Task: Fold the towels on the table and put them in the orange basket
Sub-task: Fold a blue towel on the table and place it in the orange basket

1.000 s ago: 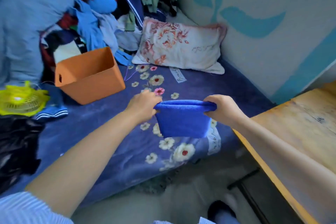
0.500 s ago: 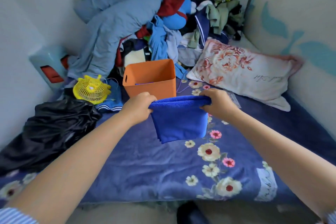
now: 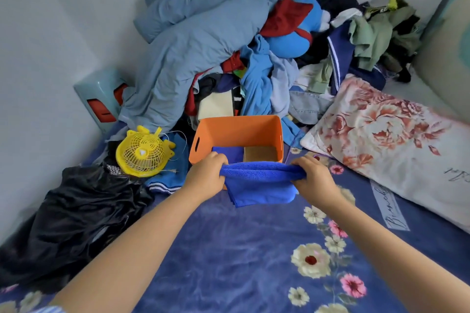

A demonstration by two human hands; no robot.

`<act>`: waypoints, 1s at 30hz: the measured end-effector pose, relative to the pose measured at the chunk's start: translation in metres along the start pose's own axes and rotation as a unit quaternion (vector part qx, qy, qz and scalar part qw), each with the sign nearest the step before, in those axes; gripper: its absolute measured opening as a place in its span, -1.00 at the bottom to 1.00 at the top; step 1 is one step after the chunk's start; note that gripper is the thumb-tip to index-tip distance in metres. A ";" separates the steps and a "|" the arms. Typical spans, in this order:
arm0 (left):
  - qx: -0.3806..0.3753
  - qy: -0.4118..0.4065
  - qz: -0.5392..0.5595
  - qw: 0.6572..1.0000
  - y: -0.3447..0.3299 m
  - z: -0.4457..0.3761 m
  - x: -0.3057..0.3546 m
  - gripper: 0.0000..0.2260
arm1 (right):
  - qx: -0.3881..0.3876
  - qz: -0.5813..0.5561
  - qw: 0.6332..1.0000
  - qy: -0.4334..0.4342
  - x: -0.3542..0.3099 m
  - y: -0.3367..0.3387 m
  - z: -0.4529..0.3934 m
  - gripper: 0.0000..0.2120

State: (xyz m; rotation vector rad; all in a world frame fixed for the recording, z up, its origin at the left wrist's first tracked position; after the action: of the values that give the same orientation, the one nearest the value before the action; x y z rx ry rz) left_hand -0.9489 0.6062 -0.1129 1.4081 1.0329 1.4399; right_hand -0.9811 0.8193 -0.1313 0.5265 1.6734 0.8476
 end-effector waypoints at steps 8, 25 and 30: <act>0.108 0.082 0.058 0.989 0.007 -0.097 -0.049 -0.86 | 0.016 -0.035 0.999 0.037 -0.007 -0.026 -0.109 -0.63; 0.073 0.254 0.361 0.894 -0.140 -0.304 -0.164 -0.88 | 0.032 -0.135 0.968 -0.210 0.094 -0.159 -0.296 -0.66; -0.037 0.252 0.287 0.924 -0.214 -0.330 -0.187 -0.76 | -0.071 0.083 0.962 -0.250 0.134 -0.220 -0.323 -0.73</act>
State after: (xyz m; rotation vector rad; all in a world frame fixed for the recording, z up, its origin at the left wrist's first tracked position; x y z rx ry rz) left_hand -1.2725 0.4921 -0.3806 1.3770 0.8821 2.3372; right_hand -1.3081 0.6908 -0.3489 0.7201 1.1096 0.8617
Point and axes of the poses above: each hand's wrist, its own z-axis away from the middle knuckle, its own y-axis out of the back of the hand, x = y × z, the point moved 5 cm from there along -z, towards the middle knuckle, and after that the axes turned 4 degrees about -y, right-handed, at the moved point
